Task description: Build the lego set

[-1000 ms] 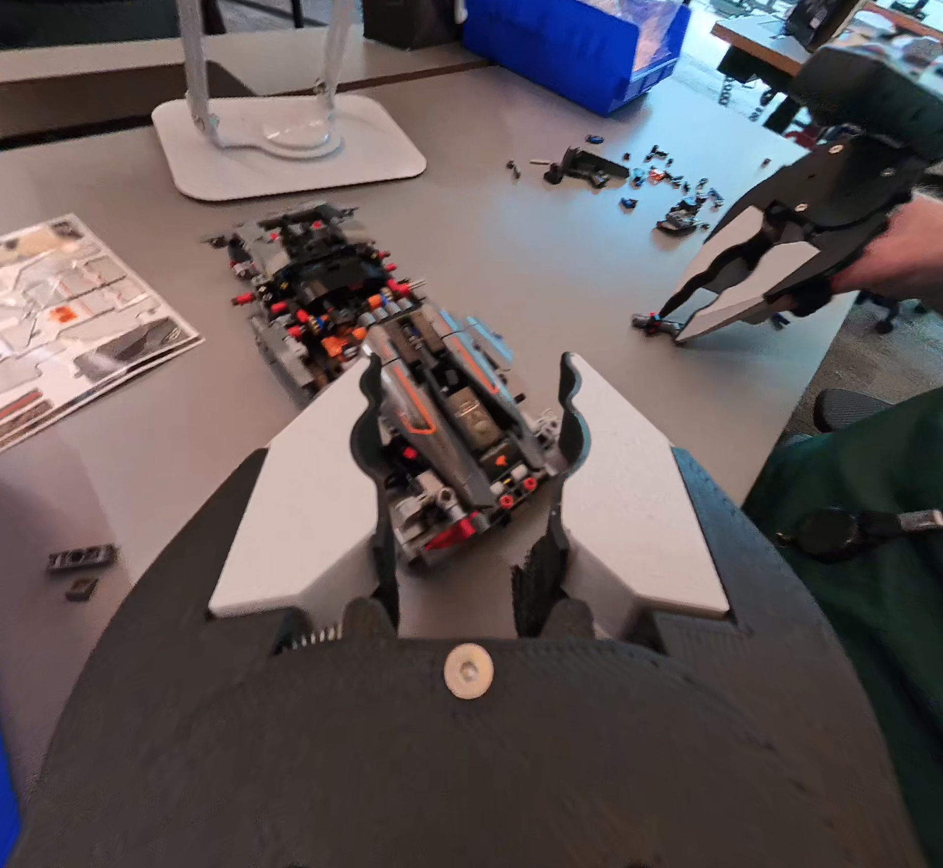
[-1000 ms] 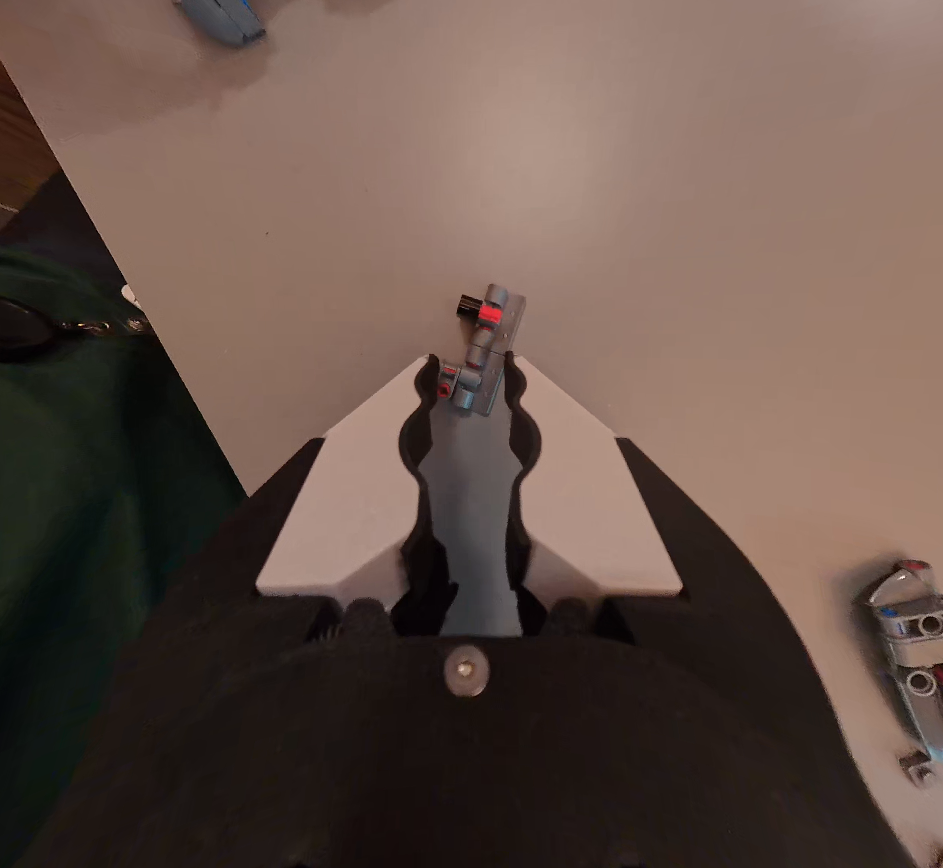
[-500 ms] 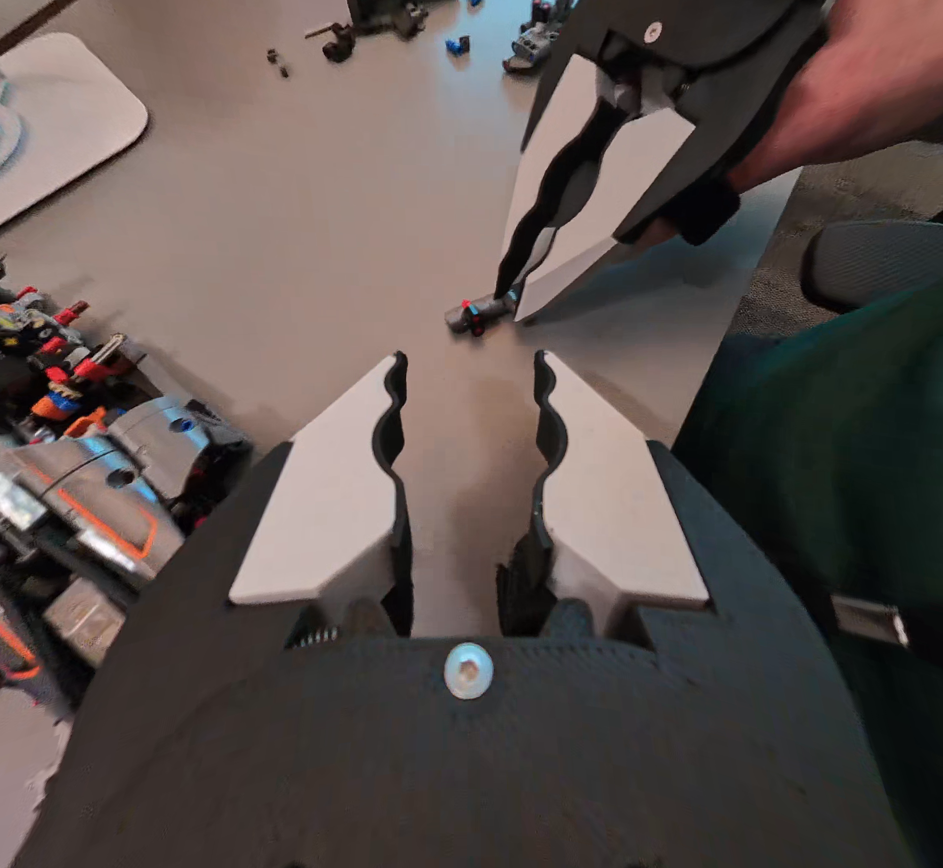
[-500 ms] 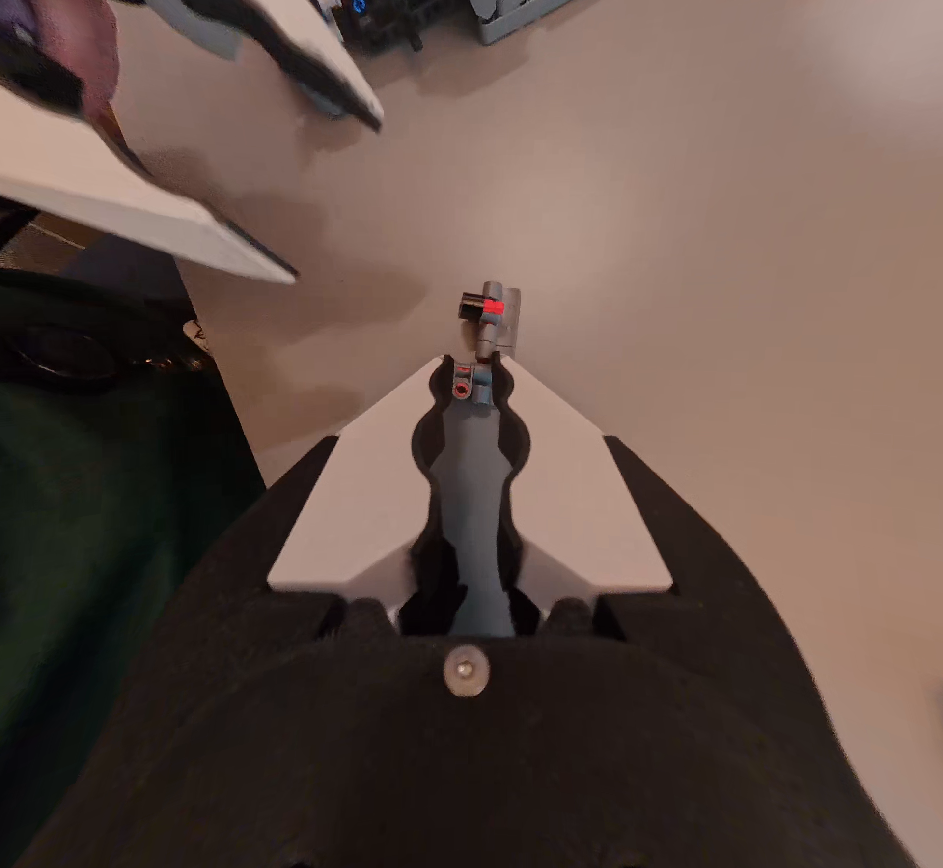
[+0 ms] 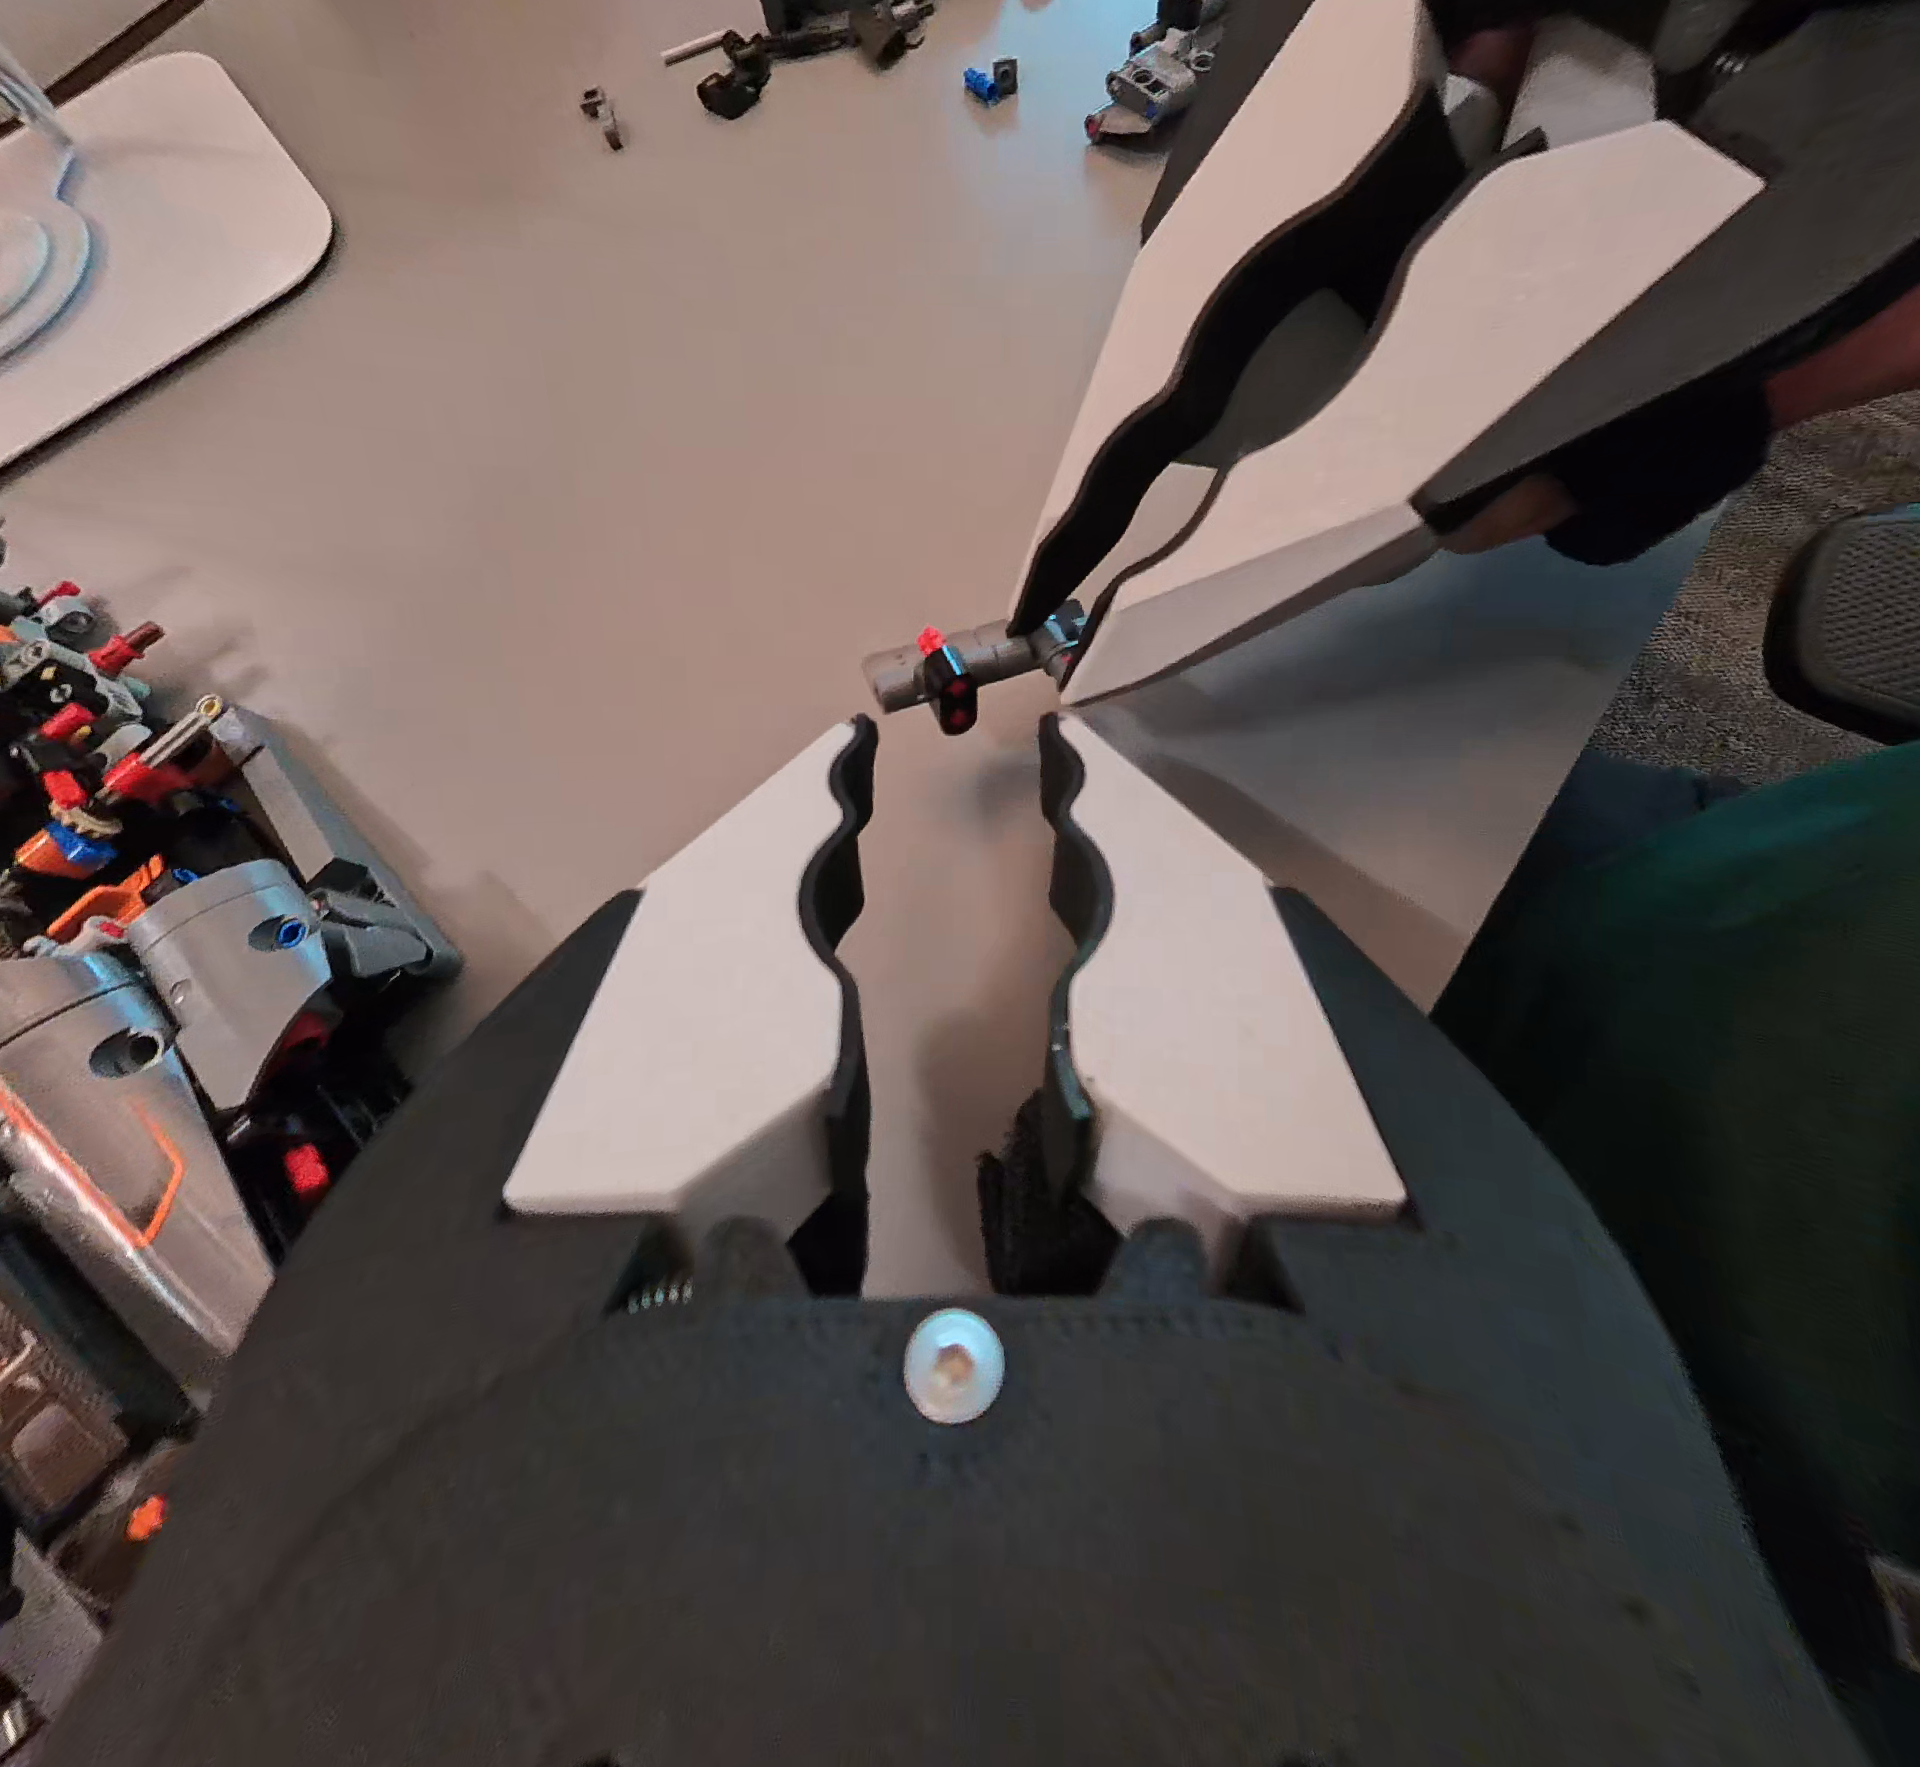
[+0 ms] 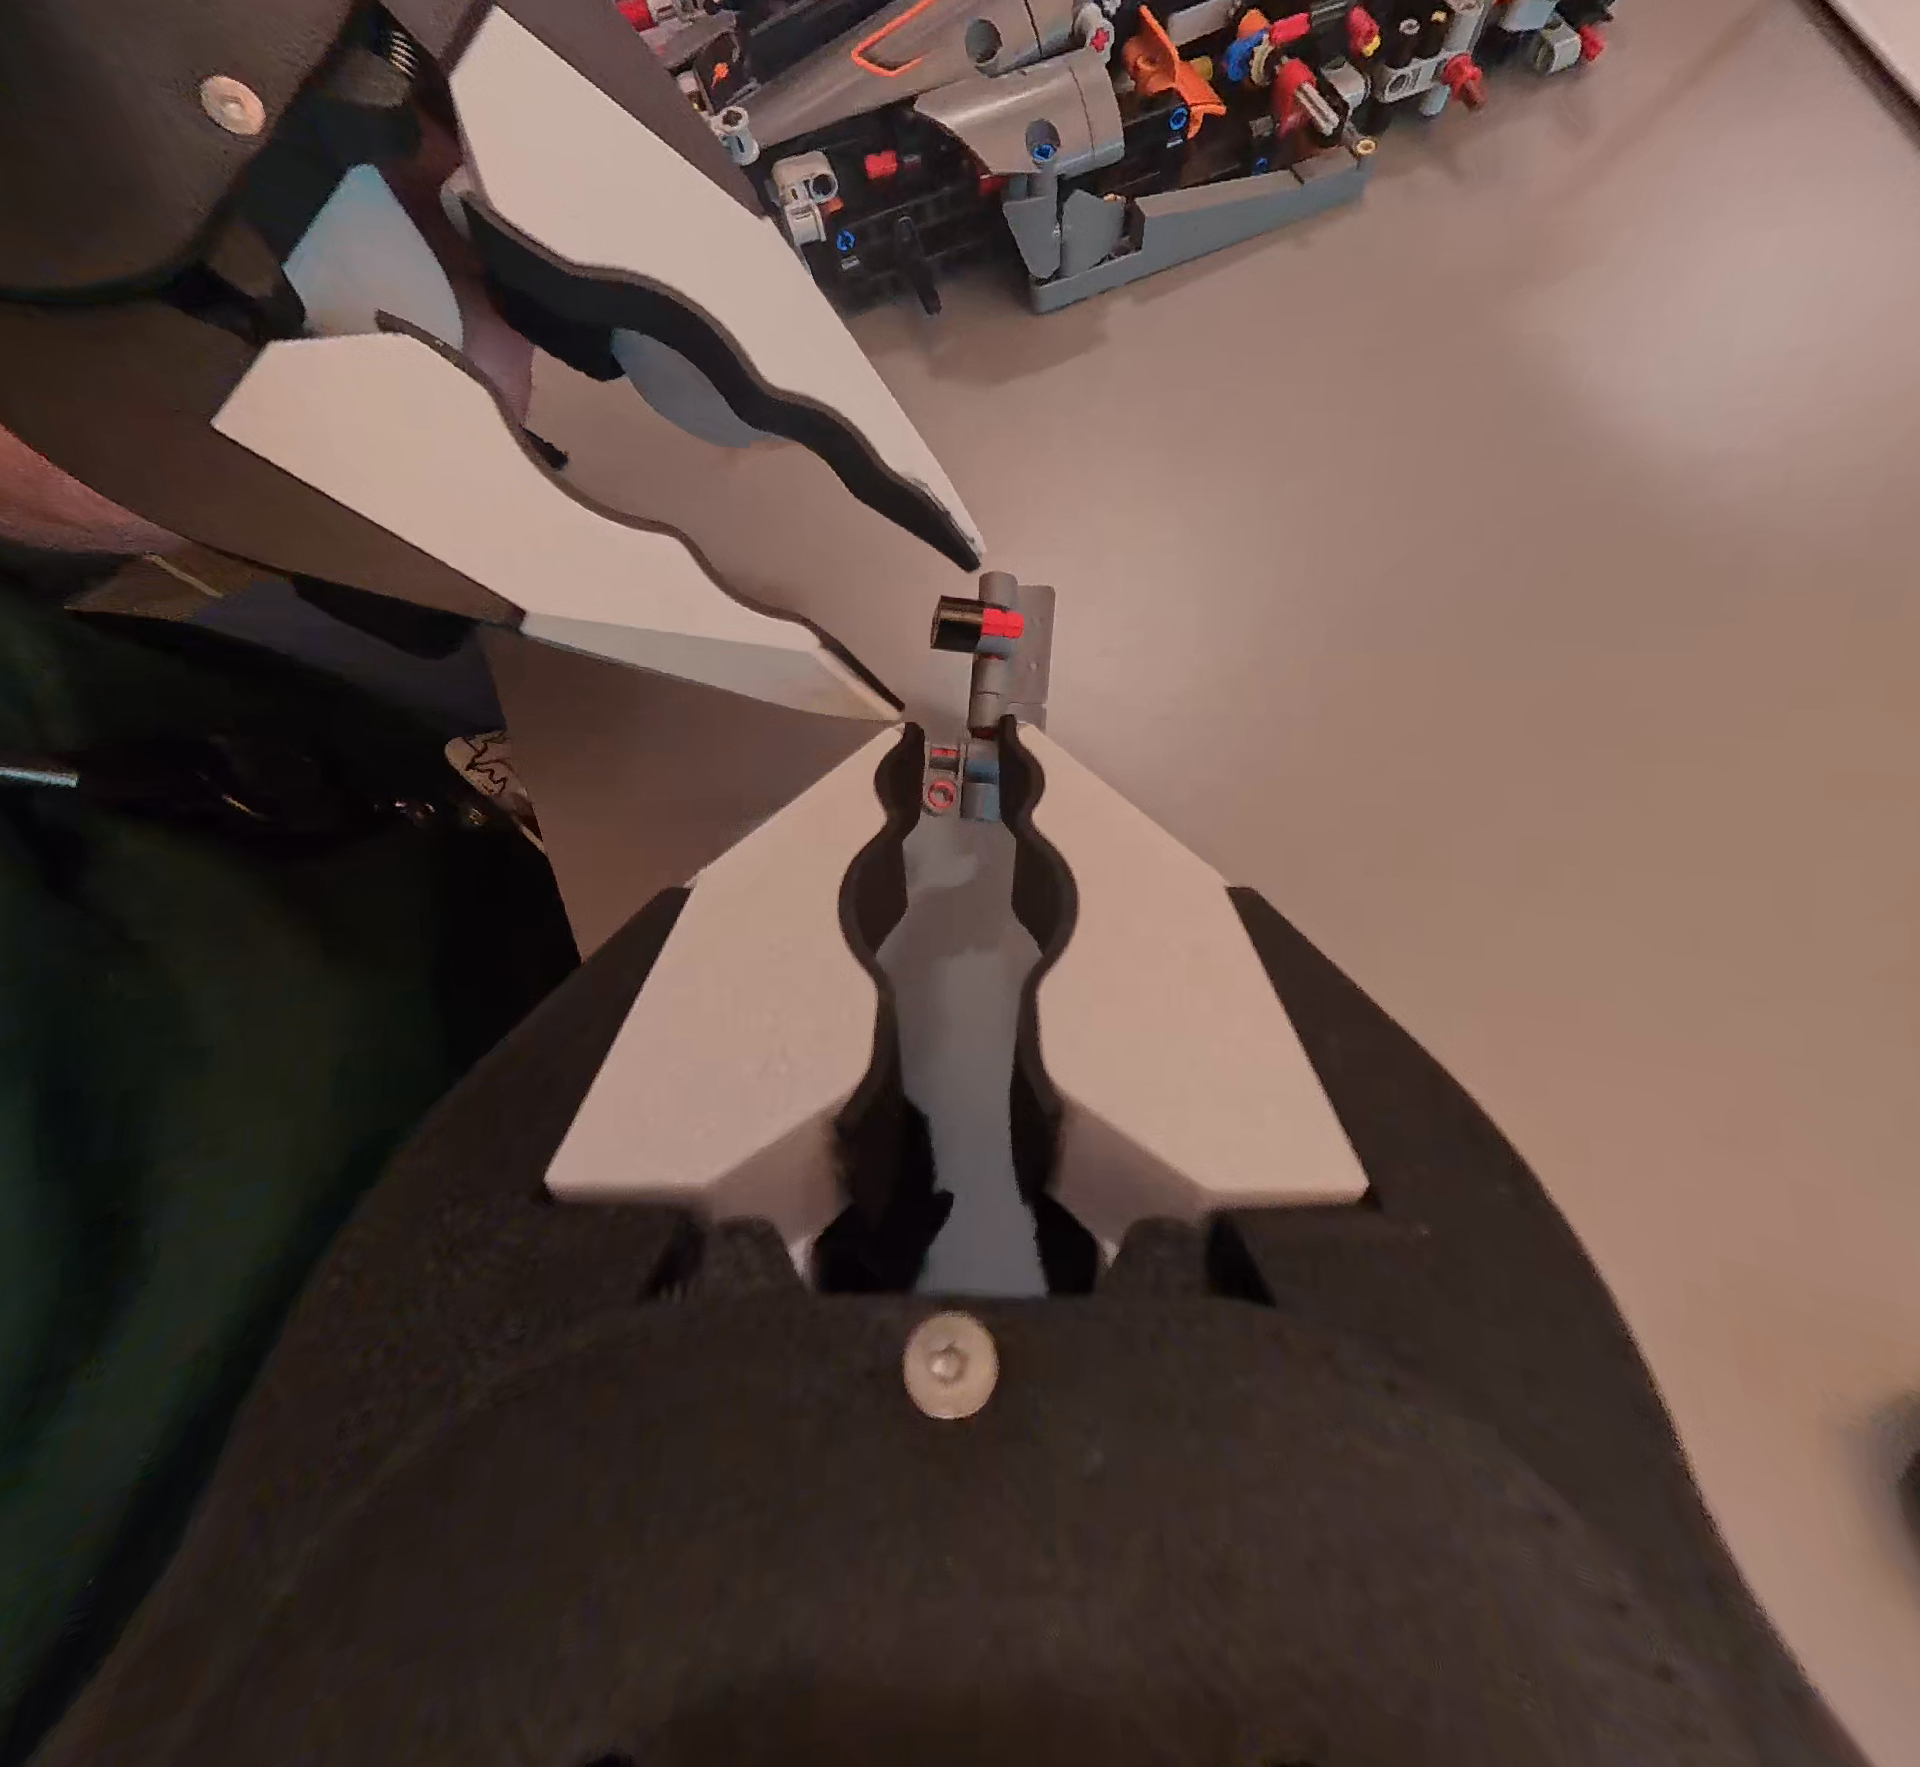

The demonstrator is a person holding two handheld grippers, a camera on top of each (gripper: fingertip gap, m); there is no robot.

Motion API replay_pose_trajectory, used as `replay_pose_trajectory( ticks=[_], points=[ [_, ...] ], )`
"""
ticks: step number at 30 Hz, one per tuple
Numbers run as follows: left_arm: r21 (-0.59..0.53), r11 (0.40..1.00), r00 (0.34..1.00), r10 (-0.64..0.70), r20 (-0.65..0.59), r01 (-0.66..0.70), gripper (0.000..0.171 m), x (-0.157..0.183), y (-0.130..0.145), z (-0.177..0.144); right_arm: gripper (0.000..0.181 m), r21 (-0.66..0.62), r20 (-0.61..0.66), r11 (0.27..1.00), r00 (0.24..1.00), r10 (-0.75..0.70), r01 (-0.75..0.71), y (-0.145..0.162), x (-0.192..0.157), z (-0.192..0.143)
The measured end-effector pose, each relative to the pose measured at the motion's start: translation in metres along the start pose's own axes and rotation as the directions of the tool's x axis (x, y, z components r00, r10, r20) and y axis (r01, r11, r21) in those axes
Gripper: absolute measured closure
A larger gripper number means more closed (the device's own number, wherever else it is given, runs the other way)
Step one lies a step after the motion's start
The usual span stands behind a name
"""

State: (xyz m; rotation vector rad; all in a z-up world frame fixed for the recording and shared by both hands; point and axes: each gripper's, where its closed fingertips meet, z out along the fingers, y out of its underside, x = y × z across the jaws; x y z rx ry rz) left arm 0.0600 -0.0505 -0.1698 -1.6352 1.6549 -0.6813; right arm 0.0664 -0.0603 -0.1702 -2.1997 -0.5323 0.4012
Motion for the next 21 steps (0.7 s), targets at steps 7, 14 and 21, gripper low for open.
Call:
replay_pose_trajectory(
  ticks=[7, 14, 21],
  points=[
    [0.007, 0.997, 0.996, 0.076, 0.052, -0.077, 0.156, 0.003, -0.002, 0.002, 0.168, -0.015, -0.087, 0.997, 0.994, -0.071, 0.070, 0.004, -0.008, -0.005],
    [-0.005, 0.992, 0.992, 0.123, 0.029, -0.122, 0.166, 0.015, 0.002, 0.012, 0.157, 0.057, -0.150, 0.998, 0.989, 0.001, 0.007, 0.011, -0.010, -0.014],
    [-0.007, 0.993, 0.993, 0.118, -0.007, -0.118, 0.166, 0.016, -0.002, 0.023, 0.147, 0.065, -0.408, 0.997, 0.910, 0.070, -0.048, 0.037, 0.098, -0.105]
  ],
)
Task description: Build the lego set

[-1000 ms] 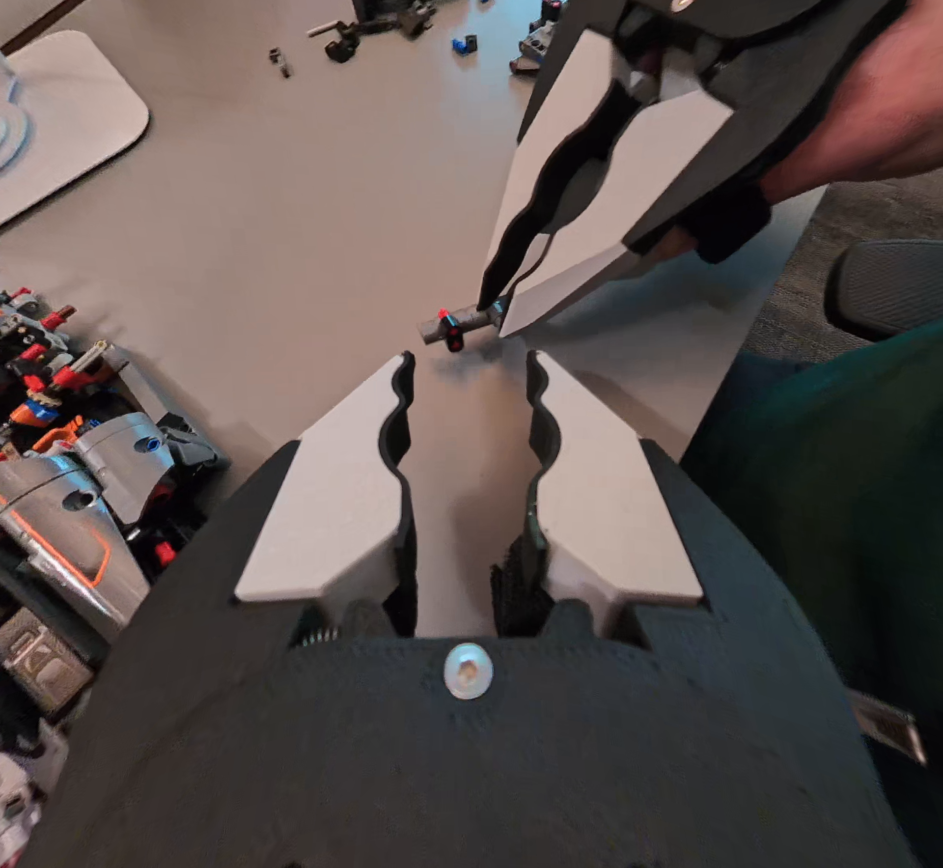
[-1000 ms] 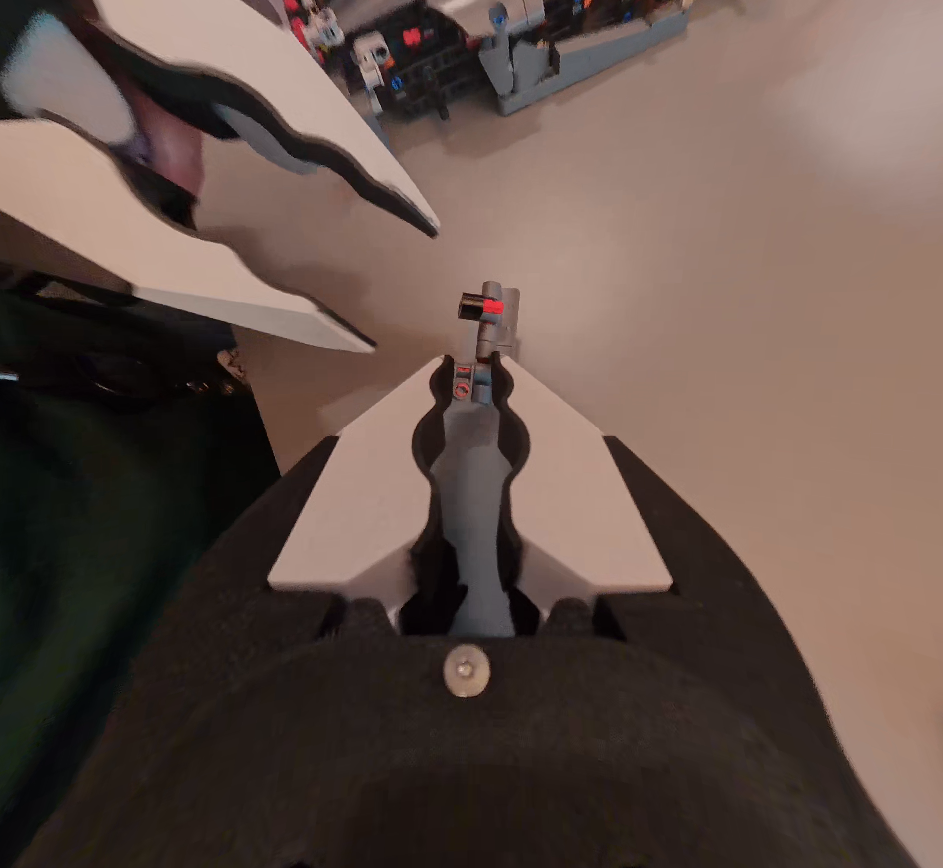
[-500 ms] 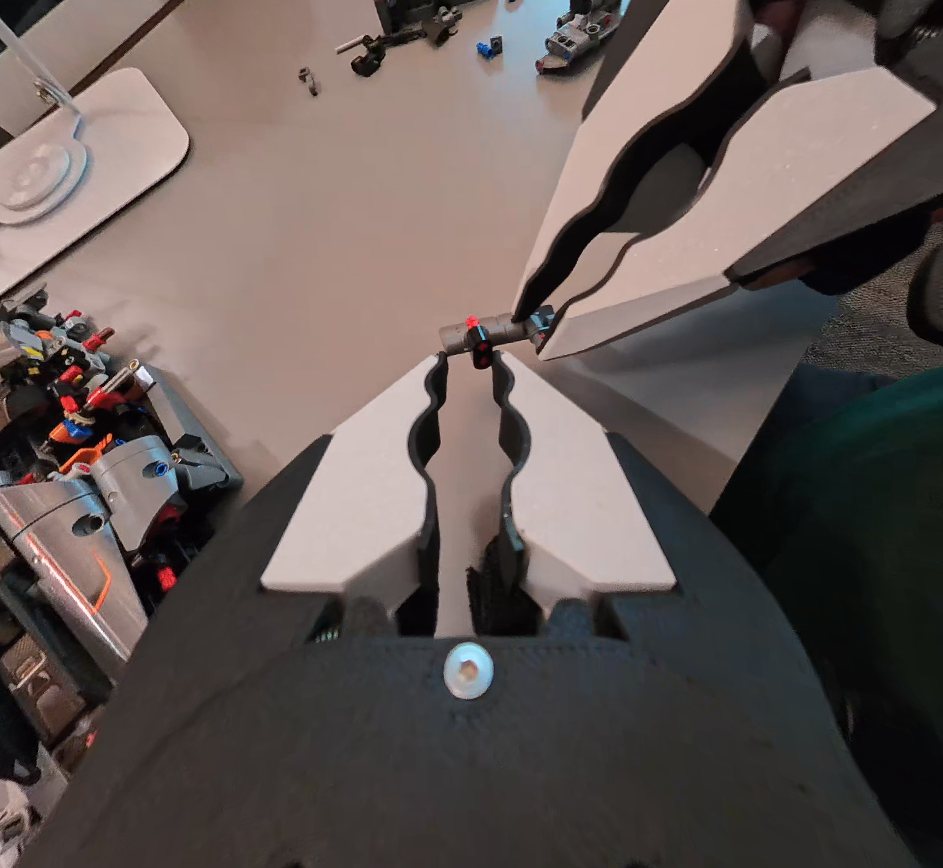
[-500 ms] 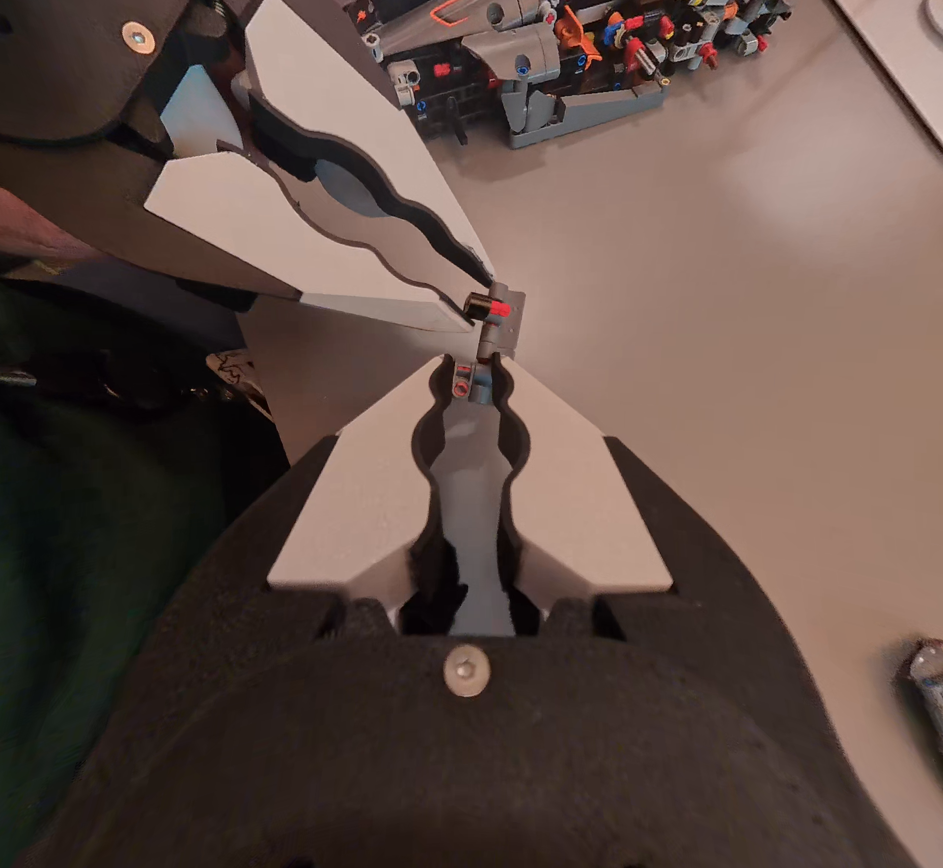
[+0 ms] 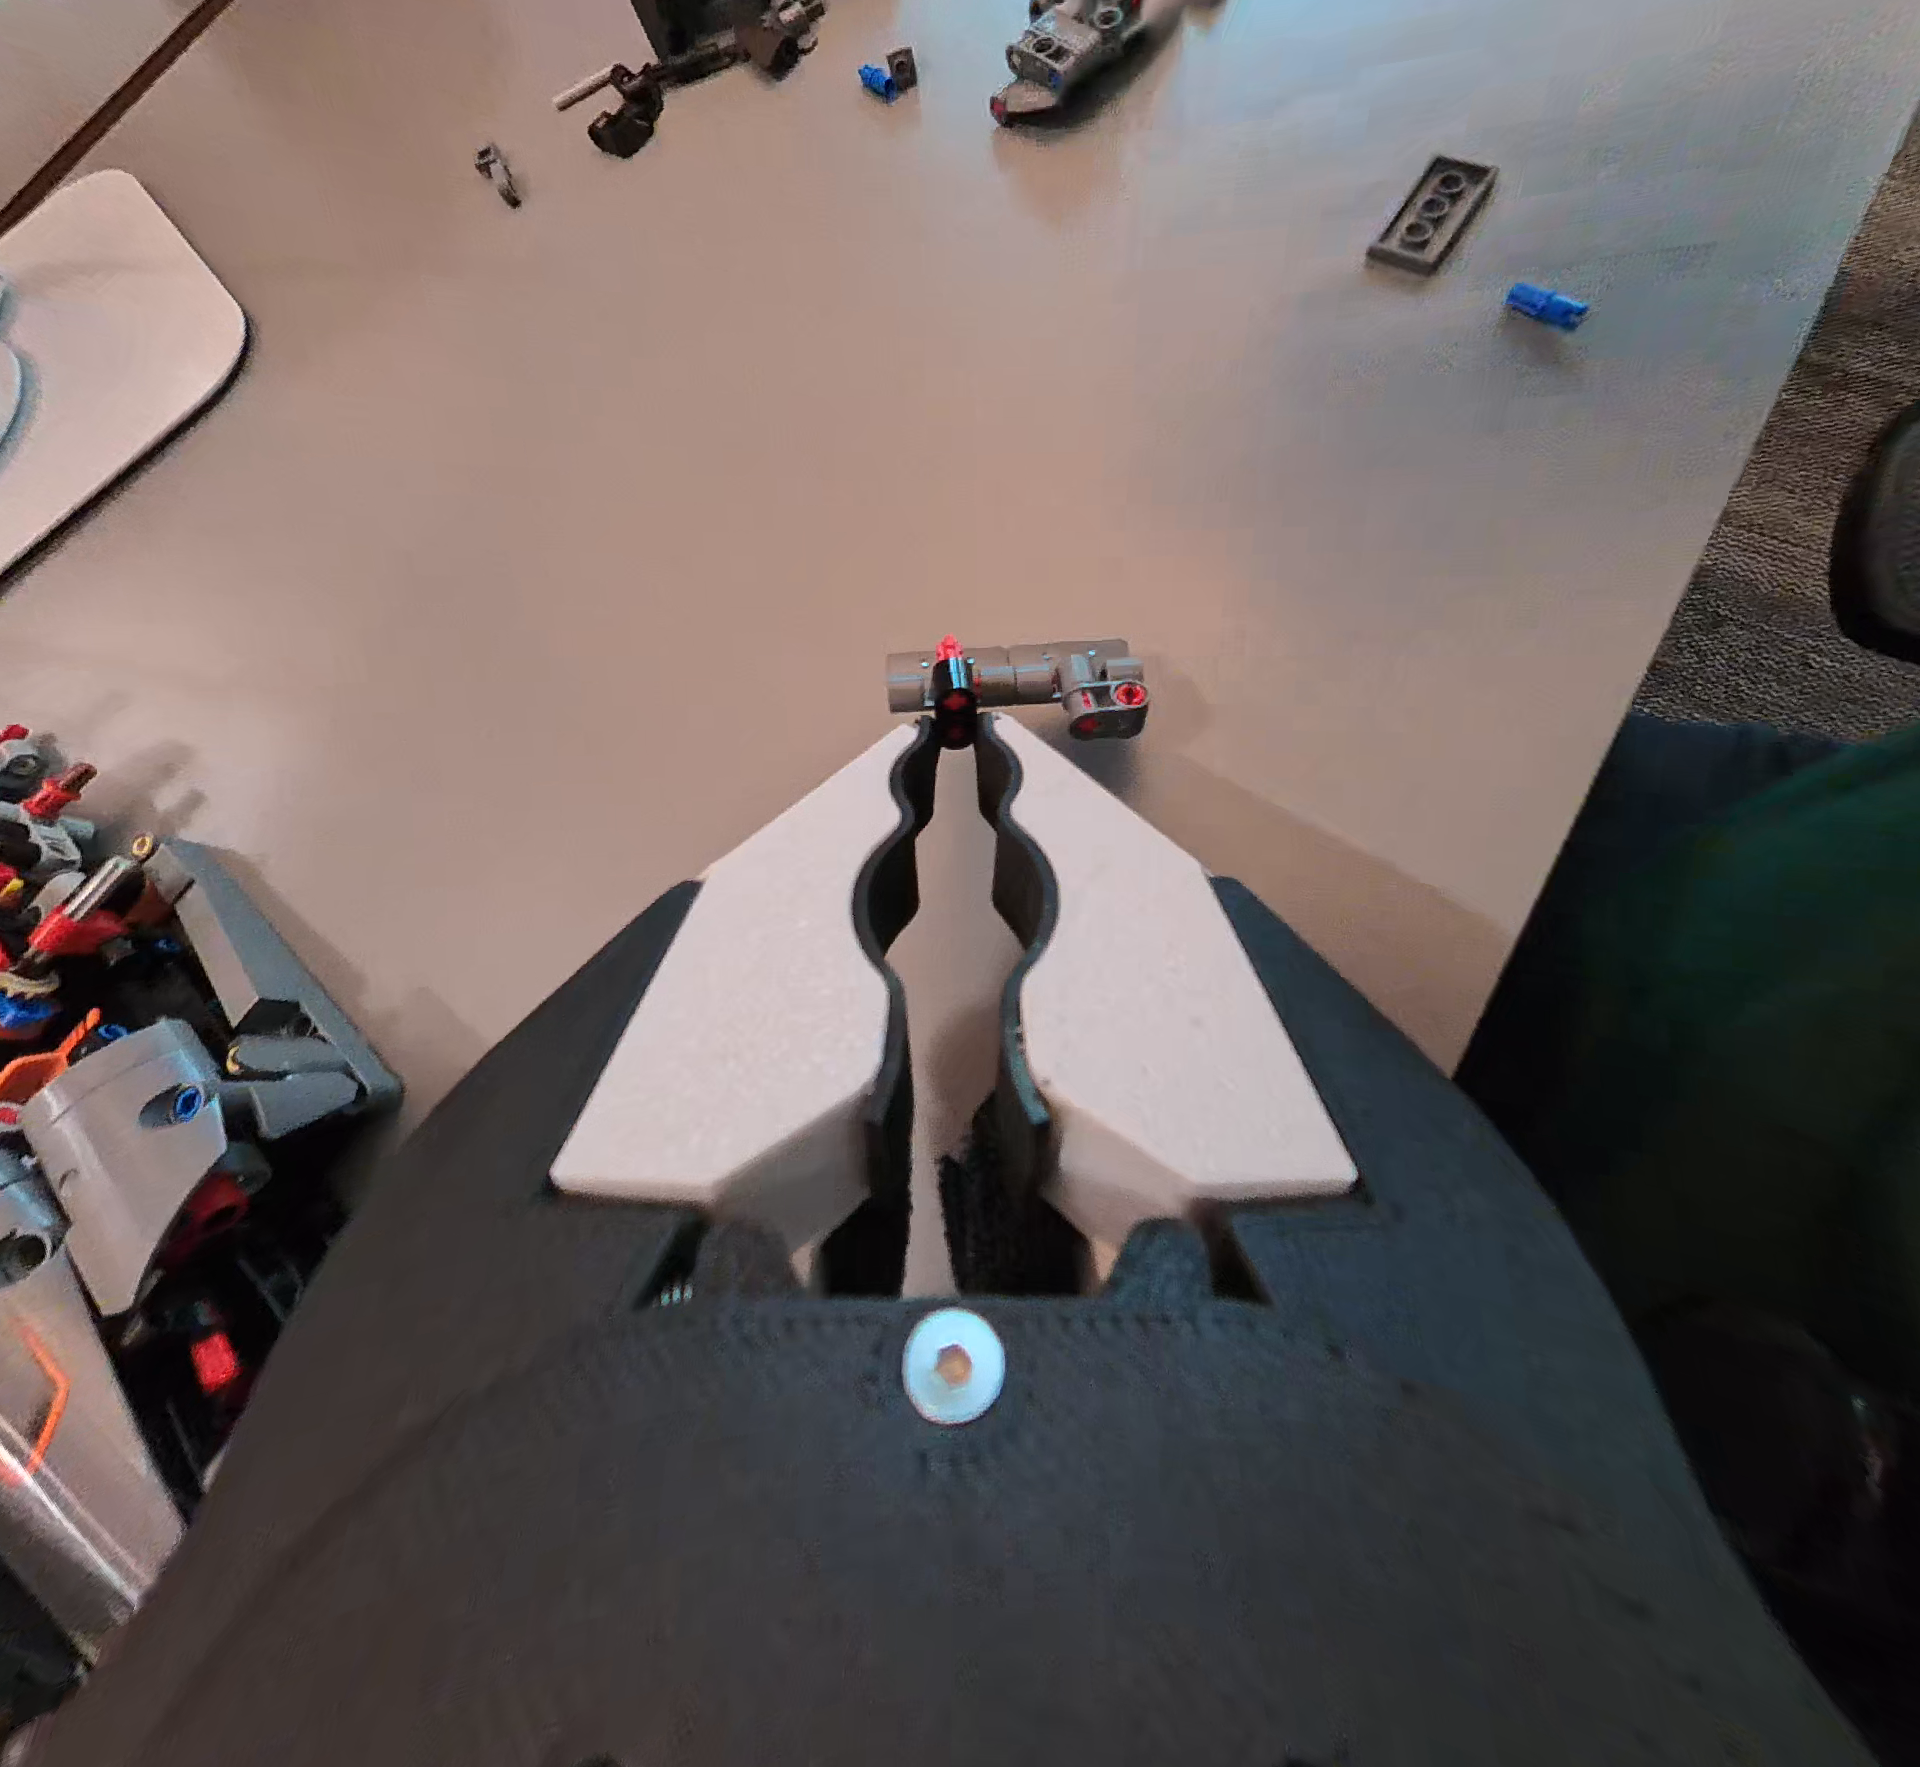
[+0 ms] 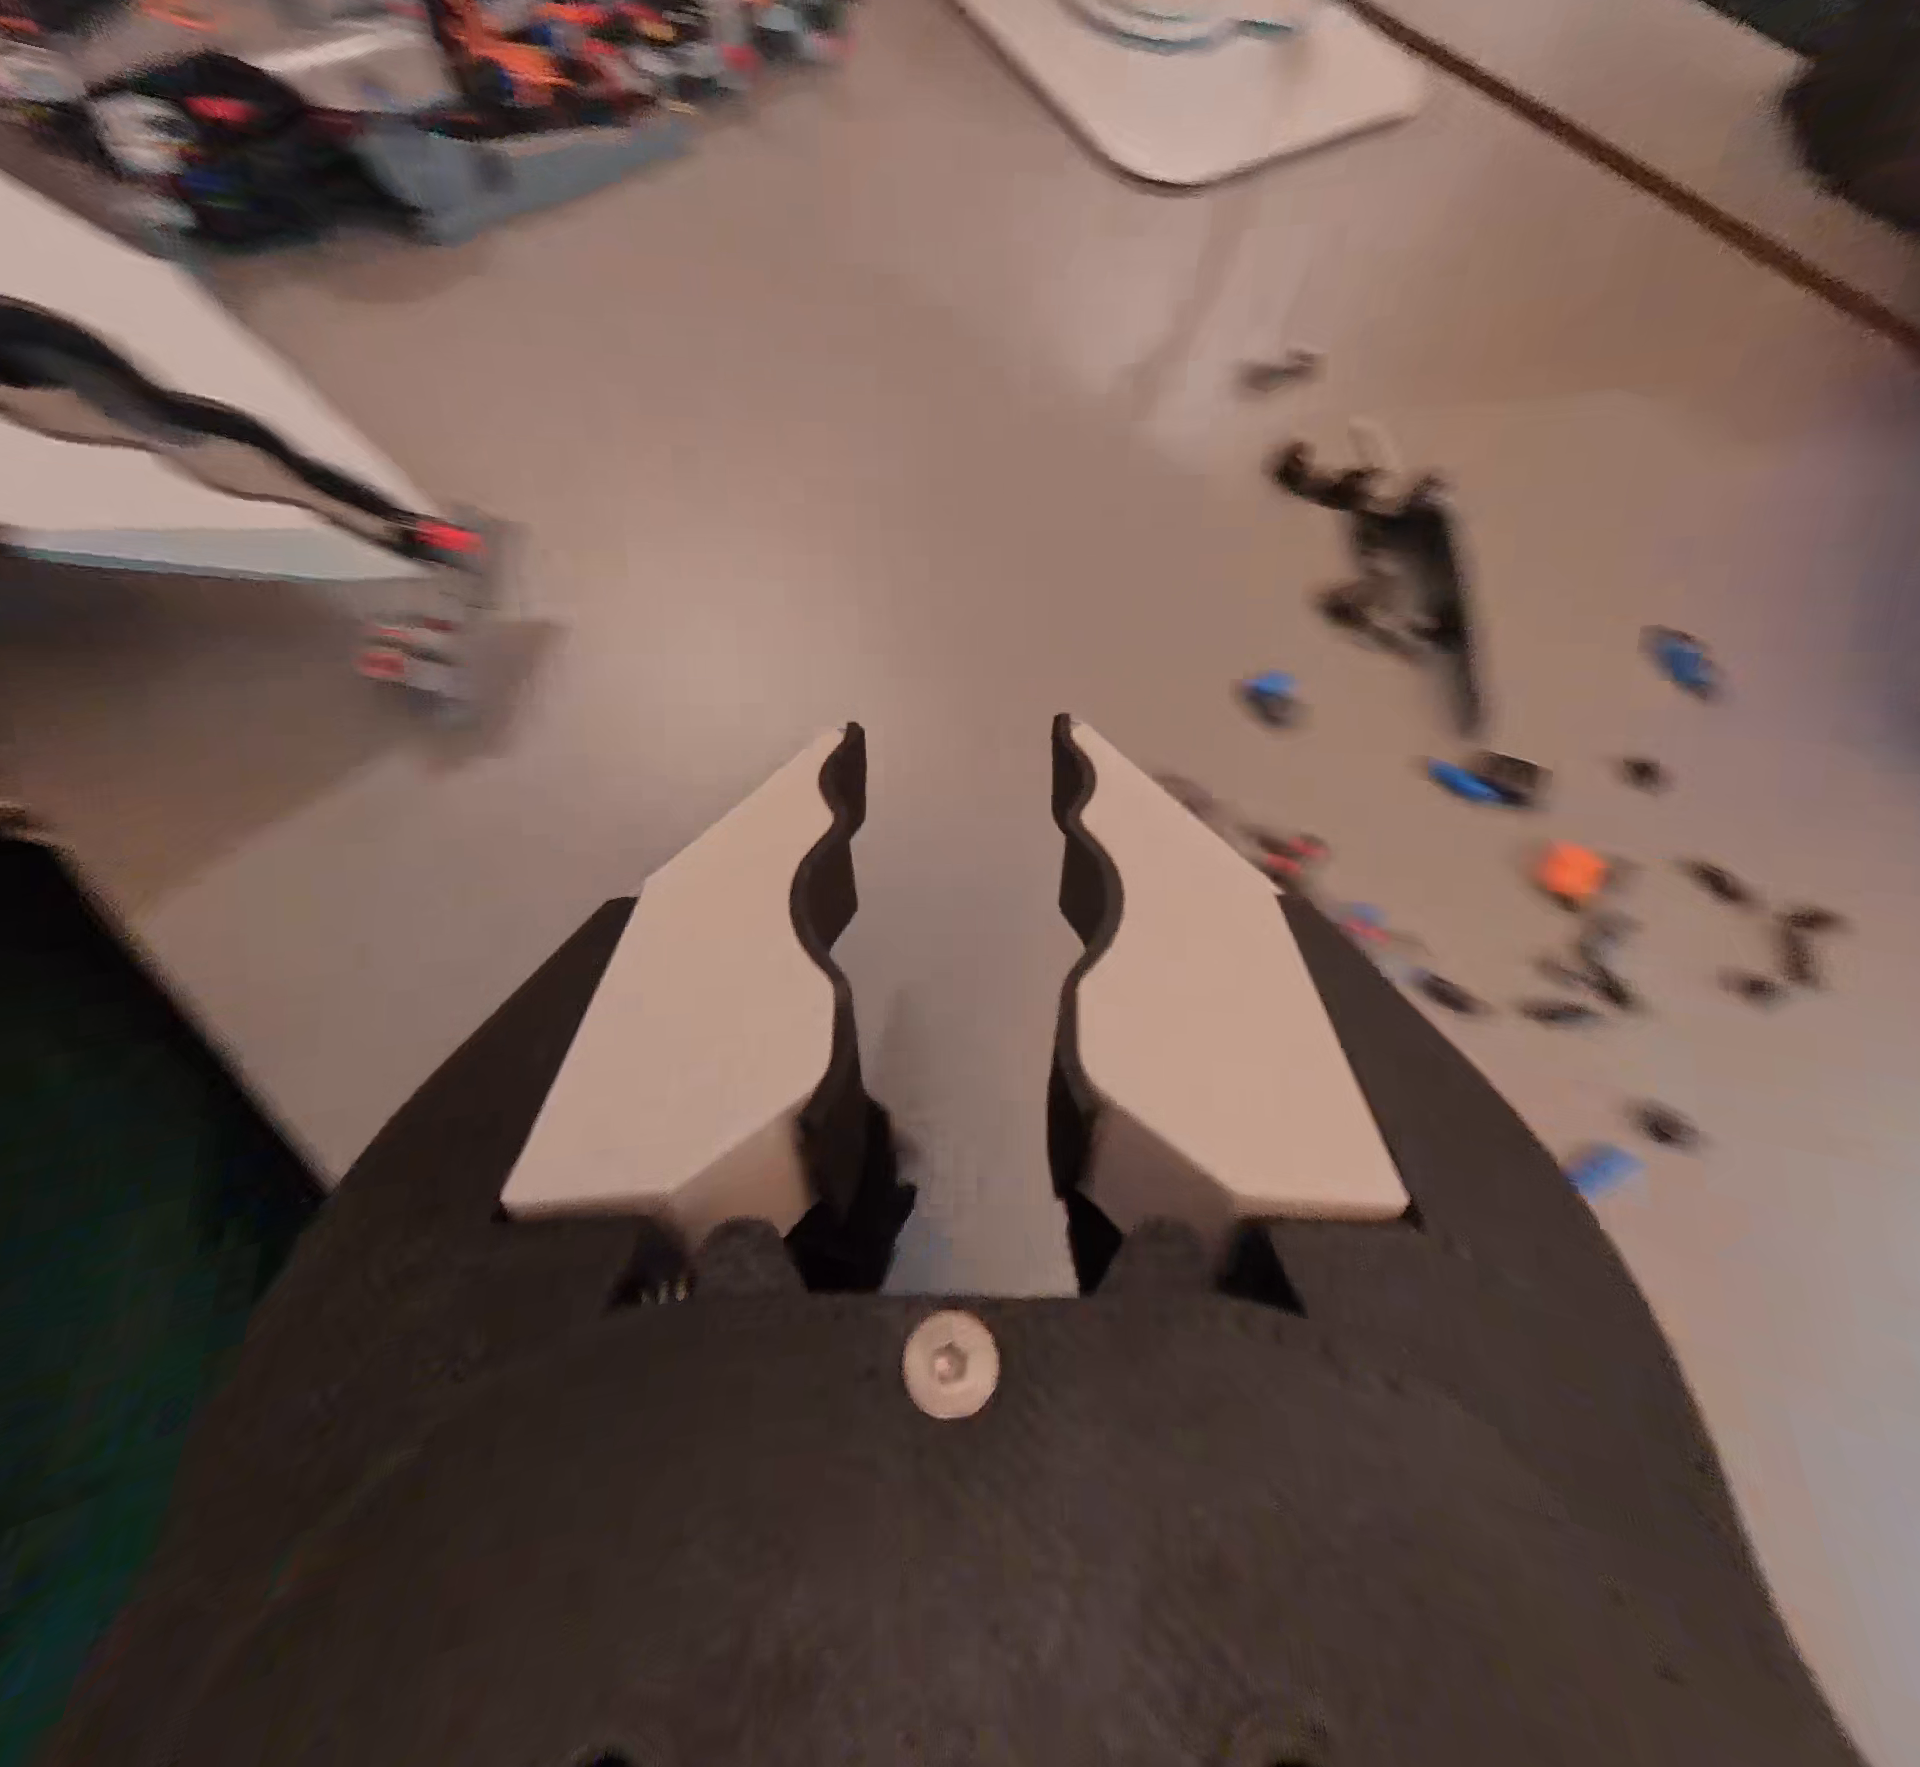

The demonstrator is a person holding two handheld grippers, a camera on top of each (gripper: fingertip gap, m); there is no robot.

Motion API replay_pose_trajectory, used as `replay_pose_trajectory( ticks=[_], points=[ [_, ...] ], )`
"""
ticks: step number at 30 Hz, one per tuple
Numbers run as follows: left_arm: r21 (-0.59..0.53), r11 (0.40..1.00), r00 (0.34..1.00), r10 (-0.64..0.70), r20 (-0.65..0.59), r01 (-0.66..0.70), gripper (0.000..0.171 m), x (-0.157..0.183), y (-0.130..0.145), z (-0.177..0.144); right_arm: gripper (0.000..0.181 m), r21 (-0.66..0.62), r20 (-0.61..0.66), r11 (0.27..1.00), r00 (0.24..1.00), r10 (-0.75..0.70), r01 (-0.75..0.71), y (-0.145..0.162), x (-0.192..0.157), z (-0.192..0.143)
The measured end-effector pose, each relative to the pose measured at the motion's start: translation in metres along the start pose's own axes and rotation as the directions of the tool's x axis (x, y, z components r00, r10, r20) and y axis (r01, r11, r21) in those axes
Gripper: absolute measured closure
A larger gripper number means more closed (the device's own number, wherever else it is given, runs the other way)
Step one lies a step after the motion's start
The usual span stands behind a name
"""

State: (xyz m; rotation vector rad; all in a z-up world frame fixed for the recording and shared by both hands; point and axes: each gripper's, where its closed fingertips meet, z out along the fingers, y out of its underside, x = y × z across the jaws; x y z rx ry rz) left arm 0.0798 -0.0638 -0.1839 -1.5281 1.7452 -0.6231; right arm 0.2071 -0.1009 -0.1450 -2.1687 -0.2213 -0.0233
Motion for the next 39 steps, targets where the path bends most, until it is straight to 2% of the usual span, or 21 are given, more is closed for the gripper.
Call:
replay_pose_trajectory(
  ticks=[3, 5, 9, 11, 13, 17, 20, 26, 30, 35, 39],
  points=[
    [0.004, 1.000, 1.000, -0.004, -0.011, 0.004, 0.166, 0.000, -0.003, 0.003, 0.144, -0.081, -0.068, 0.996, 0.997, -0.035, 0.029, 0.023, 0.064, -0.008],
    [-0.001, 1.000, 1.000, -0.005, 0.002, 0.005, 0.166, -0.003, -0.003, 0.004, 0.149, -0.120, -0.050, 0.991, 0.997, -0.063, 0.057, 0.034, 0.085, -0.005],
    [-0.003, 0.999, 0.999, -0.032, 0.004, 0.032, 0.166, -0.007, -0.003, 0.004, 0.149, -0.219, 0.051, 0.974, 0.997, -0.051, 0.061, 0.061, 0.096, 0.016],
    [-0.018, 0.999, 0.999, -0.037, 0.009, 0.037, 0.166, -0.008, 0.001, 0.004, 0.164, -0.232, 0.072, 0.970, 0.996, -0.051, 0.066, 0.066, 0.097, 0.020],
    [-0.026, 0.999, 0.999, -0.048, 0.014, 0.048, 0.166, -0.010, 0.004, 0.004, 0.168, -0.229, 0.087, 0.970, 0.994, -0.064, 0.083, 0.064, 0.095, 0.022],
    [-0.036, 0.997, 0.997, -0.071, 0.024, 0.071, 0.166, -0.015, 0.010, 0.004, 0.169, -0.217, 0.117, 0.968, 0.988, -0.105, 0.128, 0.055, 0.085, 0.030],
    [-0.057, 0.995, 0.996, -0.084, 0.034, 0.086, 0.166, -0.018, 0.015, 0.005, 0.170, -0.168, 0.150, 0.970, 0.977, -0.149, 0.174, 0.033, 0.066, 0.038],
    [-0.064, 0.990, 0.990, -0.123, 0.075, 0.128, 0.166, -0.030, 0.021, 0.004, 0.177, -0.067, 0.312, 0.956, 0.916, -0.251, 0.285, -0.017, -0.006, 0.072],
    [-0.074, 0.988, 0.987, -0.132, 0.088, 0.138, 0.166, -0.032, 0.027, 0.000, 0.176, -0.085, 0.369, 0.930, 0.878, -0.305, 0.359, -0.026, -0.034, 0.103],
    [-0.053, 0.987, 0.983, -0.144, 0.114, 0.150, 0.166, -0.037, 0.031, -0.005, 0.176, -0.101, 0.424, 0.925, 0.857, -0.292, 0.365, -0.030, -0.048, 0.120],
    [-0.036, 0.991, 0.984, -0.125, 0.124, 0.131, 0.166, -0.039, 0.029, -0.005, 0.151, -0.125, 0.428, 0.932, 0.866, -0.260, 0.341, -0.032, -0.048, 0.122]
  ],
)
